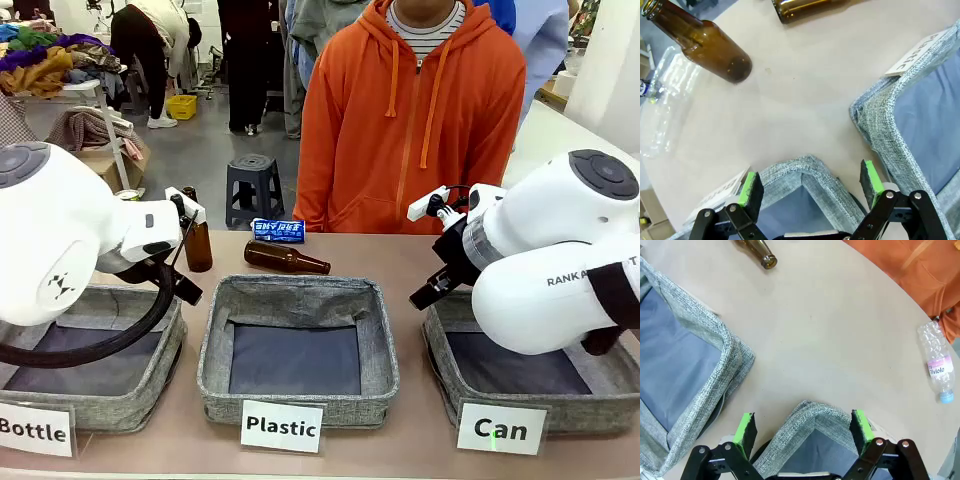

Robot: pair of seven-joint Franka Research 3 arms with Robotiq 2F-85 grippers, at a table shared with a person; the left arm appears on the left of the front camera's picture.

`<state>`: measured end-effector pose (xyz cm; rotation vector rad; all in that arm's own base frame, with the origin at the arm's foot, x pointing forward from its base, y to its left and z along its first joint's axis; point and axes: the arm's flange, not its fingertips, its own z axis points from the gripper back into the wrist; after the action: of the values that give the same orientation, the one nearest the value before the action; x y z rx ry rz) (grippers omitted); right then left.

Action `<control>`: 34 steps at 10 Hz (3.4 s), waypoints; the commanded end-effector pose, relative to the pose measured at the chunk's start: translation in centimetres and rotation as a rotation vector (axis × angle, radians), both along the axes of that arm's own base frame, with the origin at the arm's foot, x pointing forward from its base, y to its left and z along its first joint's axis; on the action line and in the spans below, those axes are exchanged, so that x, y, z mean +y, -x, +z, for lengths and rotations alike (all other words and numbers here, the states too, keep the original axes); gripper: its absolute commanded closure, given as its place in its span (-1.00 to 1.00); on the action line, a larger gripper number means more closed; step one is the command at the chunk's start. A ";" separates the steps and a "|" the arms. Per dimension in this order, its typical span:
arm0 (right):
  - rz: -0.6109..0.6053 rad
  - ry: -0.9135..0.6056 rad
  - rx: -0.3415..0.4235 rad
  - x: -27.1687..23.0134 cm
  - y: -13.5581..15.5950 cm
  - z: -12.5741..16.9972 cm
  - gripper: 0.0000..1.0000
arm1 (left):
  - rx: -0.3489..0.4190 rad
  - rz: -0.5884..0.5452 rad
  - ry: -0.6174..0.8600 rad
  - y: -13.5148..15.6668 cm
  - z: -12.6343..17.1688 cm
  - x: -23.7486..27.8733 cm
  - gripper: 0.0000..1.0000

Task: Sort the can waste into the basket.
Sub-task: Pick up the can waste from the table and place it in the right Fabric basket.

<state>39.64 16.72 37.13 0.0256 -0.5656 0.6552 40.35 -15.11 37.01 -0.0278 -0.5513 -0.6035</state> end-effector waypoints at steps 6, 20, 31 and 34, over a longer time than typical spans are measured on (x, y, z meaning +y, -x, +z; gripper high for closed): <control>0.000 0.000 0.000 0.0 0.0 0.0 -1.00 | 0.000 0.000 0.000 0.0 0.0 0.0 -1.00; -0.188 -0.957 0.454 -21.2 9.7 15.3 -1.00 | 0.288 -0.186 0.817 11.8 15.6 18.1 -1.00; -0.445 -1.295 0.437 -35.3 11.9 8.6 -1.00 | 0.179 0.150 1.268 15.4 7.9 36.0 -1.00; -0.445 -1.295 0.437 -35.3 11.9 8.6 -1.00 | 0.220 0.125 1.173 14.3 9.1 34.7 -1.00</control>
<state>27.49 -18.63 45.71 1.1815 -0.4338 -0.2636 25.18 20.14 45.18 -1.1840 -0.6291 -0.0234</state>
